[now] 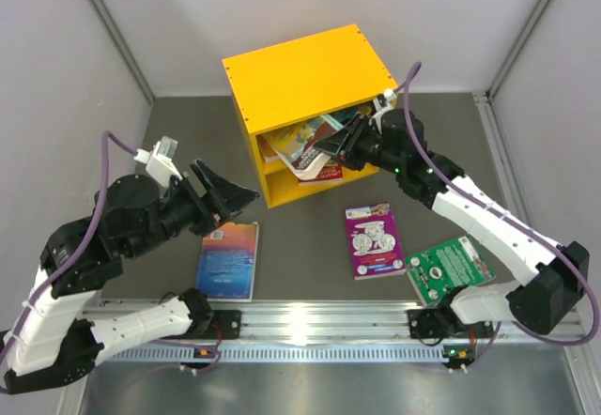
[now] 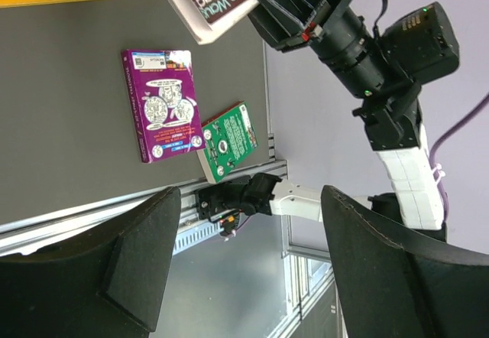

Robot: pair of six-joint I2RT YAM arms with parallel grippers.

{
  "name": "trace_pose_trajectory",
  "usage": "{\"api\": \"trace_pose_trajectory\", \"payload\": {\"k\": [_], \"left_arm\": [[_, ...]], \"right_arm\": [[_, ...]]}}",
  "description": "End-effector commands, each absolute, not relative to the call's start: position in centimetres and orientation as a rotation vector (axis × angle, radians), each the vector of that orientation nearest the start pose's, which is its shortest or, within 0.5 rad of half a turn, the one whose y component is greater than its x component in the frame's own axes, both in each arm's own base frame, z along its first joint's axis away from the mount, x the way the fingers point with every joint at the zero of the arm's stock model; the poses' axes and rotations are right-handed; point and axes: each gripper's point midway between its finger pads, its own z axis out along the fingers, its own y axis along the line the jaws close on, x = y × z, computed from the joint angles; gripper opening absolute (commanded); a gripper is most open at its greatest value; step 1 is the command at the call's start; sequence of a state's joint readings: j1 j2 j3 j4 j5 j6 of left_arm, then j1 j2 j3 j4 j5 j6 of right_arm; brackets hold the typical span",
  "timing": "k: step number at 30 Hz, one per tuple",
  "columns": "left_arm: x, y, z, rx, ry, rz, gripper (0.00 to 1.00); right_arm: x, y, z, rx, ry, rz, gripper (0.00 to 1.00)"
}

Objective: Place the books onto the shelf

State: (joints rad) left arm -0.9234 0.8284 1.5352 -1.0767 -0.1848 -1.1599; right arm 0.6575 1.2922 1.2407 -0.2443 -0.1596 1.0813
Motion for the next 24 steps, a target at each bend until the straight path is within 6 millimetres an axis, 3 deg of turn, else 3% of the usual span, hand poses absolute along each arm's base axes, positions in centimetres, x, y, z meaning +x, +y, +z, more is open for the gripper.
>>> {"api": "trace_pose_trajectory", "payload": {"k": [1,13,24], "left_arm": [[12.6,-17.2,40.3,-0.409,2.098,-1.150,0.79],[13.3,-18.0,39.6,-0.412,2.114,-1.126,0.79],[13.4,-17.5,39.1,-0.446,2.113,-1.112,0.78]], "right_arm": [[31.4,31.2,39.9,0.337,1.755,1.464,0.00],[36.6,34.7,35.7,0.490,1.783,1.374,0.00],[37.9,38.6,32.5,0.521,1.858,1.411,0.00]]}}
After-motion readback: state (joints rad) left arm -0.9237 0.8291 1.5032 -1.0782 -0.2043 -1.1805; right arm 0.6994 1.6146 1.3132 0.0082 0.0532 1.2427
